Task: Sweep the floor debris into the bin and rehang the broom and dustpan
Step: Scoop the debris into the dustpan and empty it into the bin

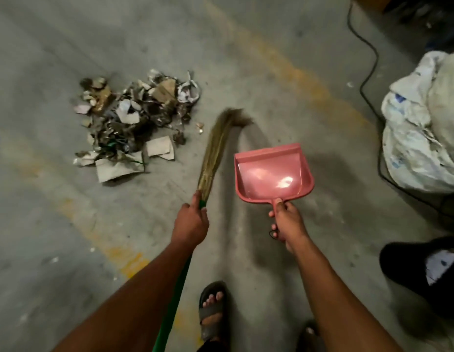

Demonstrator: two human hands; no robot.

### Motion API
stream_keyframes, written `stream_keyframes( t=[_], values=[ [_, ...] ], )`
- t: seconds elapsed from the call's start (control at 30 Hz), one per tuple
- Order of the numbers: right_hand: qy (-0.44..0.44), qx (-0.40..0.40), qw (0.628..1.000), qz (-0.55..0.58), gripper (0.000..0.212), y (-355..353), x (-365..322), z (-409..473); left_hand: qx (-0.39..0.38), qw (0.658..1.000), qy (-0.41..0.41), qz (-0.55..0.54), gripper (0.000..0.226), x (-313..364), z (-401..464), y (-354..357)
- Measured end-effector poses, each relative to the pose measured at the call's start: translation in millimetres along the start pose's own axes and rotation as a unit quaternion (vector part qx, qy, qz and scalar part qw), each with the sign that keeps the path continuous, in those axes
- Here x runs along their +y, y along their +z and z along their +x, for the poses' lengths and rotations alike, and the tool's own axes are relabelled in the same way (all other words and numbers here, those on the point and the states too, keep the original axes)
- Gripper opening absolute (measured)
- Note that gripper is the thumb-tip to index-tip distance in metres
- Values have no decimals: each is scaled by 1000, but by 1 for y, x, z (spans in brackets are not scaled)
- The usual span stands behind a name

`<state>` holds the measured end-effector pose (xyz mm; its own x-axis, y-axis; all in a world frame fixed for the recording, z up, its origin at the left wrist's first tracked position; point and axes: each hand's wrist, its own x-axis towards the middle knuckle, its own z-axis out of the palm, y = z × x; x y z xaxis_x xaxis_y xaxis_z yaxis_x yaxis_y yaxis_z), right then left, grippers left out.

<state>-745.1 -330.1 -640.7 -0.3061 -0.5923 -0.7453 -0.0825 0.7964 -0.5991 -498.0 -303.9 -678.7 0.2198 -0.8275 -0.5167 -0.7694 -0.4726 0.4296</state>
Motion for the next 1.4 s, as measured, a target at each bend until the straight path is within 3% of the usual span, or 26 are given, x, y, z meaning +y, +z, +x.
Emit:
stream_keyframes(
  t=[0.17, 0.3, 0.6, 0.87, 1.0, 1.13, 1.3, 1.4],
  values=[
    [-4, -48, 998, -38, 29, 63, -20, 4, -62, 997, -51, 3, 59, -24, 38, -10],
    [-13, -78, 991, -106, 32, 101, -23, 18, -24, 987, -157, -30, 60, -46, 54, -26],
    [11, -78, 987, -138, 33, 133, -51, 63, 64, 992, -53, -90, 59, -24, 41, -60],
    [-1, -61, 982, -178, 37, 116, -107, 142, 48, 992, -36, -112, 69, 72, 169, -75],
    [-10, -69, 977, -201, 34, 115, -125, 176, 32, 992, -65, -103, 65, 98, 246, -82],
    [-18, -84, 970, -225, 30, 124, -131, 200, 17, 986, -144, -84, 58, 90, 284, -80],
    [-3, -107, 953, -283, 40, 145, -126, 209, 8, 973, -219, -73, 64, 60, 260, -88],
    [2, -124, 939, -320, 51, 158, -121, 211, 22, 974, -204, -92, 63, 51, 235, -98]
  ],
)
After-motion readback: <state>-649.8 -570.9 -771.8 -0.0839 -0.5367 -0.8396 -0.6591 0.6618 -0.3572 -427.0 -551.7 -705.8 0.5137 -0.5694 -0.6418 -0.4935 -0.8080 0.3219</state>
